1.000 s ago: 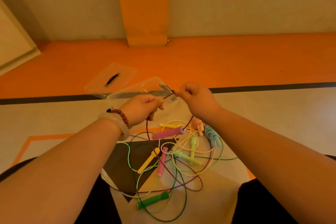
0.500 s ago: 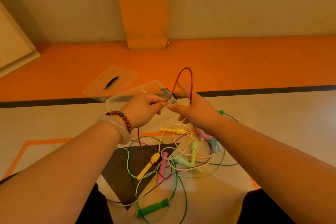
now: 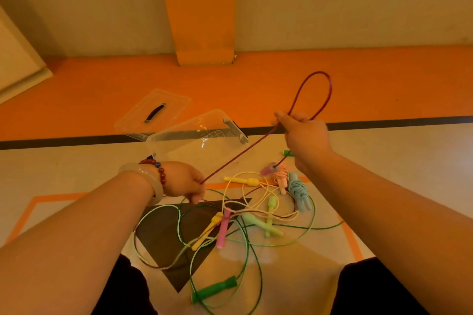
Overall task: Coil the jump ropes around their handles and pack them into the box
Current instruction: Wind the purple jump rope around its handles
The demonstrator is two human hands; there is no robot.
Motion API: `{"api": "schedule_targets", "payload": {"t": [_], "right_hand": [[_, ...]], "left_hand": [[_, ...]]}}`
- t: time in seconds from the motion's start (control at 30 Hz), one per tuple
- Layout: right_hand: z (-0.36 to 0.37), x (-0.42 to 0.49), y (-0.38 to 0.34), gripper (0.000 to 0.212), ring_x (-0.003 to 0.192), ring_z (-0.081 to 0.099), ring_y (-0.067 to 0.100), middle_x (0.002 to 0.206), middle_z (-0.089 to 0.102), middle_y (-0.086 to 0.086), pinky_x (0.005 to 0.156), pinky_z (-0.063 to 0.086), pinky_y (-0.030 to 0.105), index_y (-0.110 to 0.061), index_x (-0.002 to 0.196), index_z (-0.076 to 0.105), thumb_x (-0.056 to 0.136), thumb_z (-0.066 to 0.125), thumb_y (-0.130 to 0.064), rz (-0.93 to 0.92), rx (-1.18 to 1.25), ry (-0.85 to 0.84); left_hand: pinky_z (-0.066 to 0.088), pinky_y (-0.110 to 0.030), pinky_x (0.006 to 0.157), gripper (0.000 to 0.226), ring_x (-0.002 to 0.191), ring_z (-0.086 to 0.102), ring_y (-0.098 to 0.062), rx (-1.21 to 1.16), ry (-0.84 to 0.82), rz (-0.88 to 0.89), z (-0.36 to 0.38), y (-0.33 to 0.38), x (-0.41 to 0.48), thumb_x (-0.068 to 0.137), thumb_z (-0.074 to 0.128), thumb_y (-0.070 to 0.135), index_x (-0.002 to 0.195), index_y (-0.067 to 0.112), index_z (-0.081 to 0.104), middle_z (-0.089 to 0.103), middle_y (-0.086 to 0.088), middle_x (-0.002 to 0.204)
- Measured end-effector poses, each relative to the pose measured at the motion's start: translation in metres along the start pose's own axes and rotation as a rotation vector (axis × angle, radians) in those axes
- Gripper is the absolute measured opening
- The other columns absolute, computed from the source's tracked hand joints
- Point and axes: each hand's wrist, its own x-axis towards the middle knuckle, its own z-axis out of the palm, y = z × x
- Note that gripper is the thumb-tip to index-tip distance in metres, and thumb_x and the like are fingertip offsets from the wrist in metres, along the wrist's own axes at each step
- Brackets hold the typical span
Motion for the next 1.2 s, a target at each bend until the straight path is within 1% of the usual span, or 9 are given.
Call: {"api": "schedule_targets", "payload": {"t": [0.23,0.33,0.43,0.57,0.7,0.8,0.9,1.0,1.2], "right_hand": [[0.002,-0.004,0.015,0.030,0.088,0.057,0.017,0.108,0.064,0.004,0.075,0.041,0.026,-0.018,0.125,0.058,0.096,0.055,-0.026,-0.125,-1.009,-0.414],[0.006,-0.015,0.006,0.033,0.087,0.060,0.009,0.094,0.064,-0.010,0.074,0.043,0.026,-0.023,0.118,0.063,0.092,0.059,-0.042,-0.176,-0.655,-0.512],[0.012,-0.028,0.001,0.031,0.047,0.046,-0.002,0.052,0.056,-0.021,0.051,0.032,0.018,-0.023,0.095,0.066,0.087,0.058,-0.052,-0.058,-0.399,-0.709],[0.024,-0.033,0.003,0.024,0.048,0.036,0.006,0.074,0.062,-0.003,0.045,0.026,0.020,-0.021,0.102,0.064,0.086,0.066,-0.040,0.041,-0.068,-0.668],[0.027,-0.033,0.007,0.048,0.089,0.059,0.000,0.098,0.065,-0.015,0.073,0.042,0.020,-0.042,0.119,0.057,0.079,0.077,-0.027,-0.184,-0.150,-0.599],[0.029,-0.037,0.010,0.025,0.102,0.060,0.001,0.104,0.069,-0.014,0.087,0.045,0.020,-0.030,0.104,0.072,0.081,0.075,-0.021,-0.235,-0.141,-0.574],[0.031,-0.041,0.009,0.015,0.101,0.060,-0.001,0.100,0.069,-0.016,0.088,0.046,0.021,-0.035,0.096,0.072,0.086,0.069,-0.025,-0.309,-0.136,-0.470],[0.032,-0.043,0.007,0.013,0.074,0.061,-0.005,0.077,0.067,-0.019,0.068,0.047,0.014,-0.025,0.100,0.072,0.091,0.063,-0.024,-0.269,-0.017,-0.388],[0.016,-0.026,-0.012,0.022,0.041,0.033,0.007,0.076,0.058,0.011,0.036,0.025,0.018,-0.015,0.084,0.064,0.098,0.051,-0.027,-0.019,0.459,-0.299]], "left_hand": [[0.028,-0.019,0.045,0.030,0.054,0.040,-0.009,-0.038,0.480,0.094,-0.007,0.018,-0.002,0.105,0.029,0.028,0.109,0.016,0.056,0.047,0.003,0.070],[0.029,-0.022,0.044,0.026,0.052,0.038,-0.012,-0.185,0.496,0.211,-0.006,0.040,-0.004,0.104,0.032,0.029,0.107,0.019,0.056,0.046,0.001,0.067],[0.029,-0.018,0.044,0.020,0.056,0.040,-0.011,-0.165,0.552,0.288,-0.010,0.052,-0.006,0.104,0.032,0.021,0.104,0.018,0.052,0.051,-0.002,0.073],[0.029,-0.023,0.050,0.020,0.058,0.038,-0.011,-0.035,0.522,0.254,-0.015,0.044,-0.005,0.104,0.030,0.020,0.104,0.010,0.048,0.045,0.000,0.072],[0.037,-0.023,0.061,0.021,0.075,0.047,-0.016,0.099,0.452,0.205,-0.016,0.043,-0.003,0.102,0.034,0.011,0.114,0.006,0.051,0.054,-0.006,0.090],[0.044,-0.030,0.093,0.040,0.109,0.054,-0.018,-0.007,0.436,0.439,-0.014,0.041,-0.003,0.098,0.038,0.003,0.129,0.025,0.049,0.056,-0.006,0.126],[0.046,-0.027,0.086,0.031,0.107,0.056,-0.018,-0.050,0.434,0.420,-0.016,0.040,-0.002,0.102,0.035,0.015,0.124,0.028,0.051,0.060,-0.001,0.119],[0.042,-0.018,0.060,0.017,0.073,0.054,-0.015,-0.117,0.490,0.369,-0.016,0.041,-0.007,0.103,0.037,0.027,0.109,0.020,0.051,0.053,0.005,0.078],[0.046,-0.026,0.081,0.014,0.082,0.057,-0.007,-0.086,0.147,0.192,-0.009,0.007,-0.004,0.099,0.048,0.033,0.093,0.025,0.058,0.061,0.009,0.082]]}}
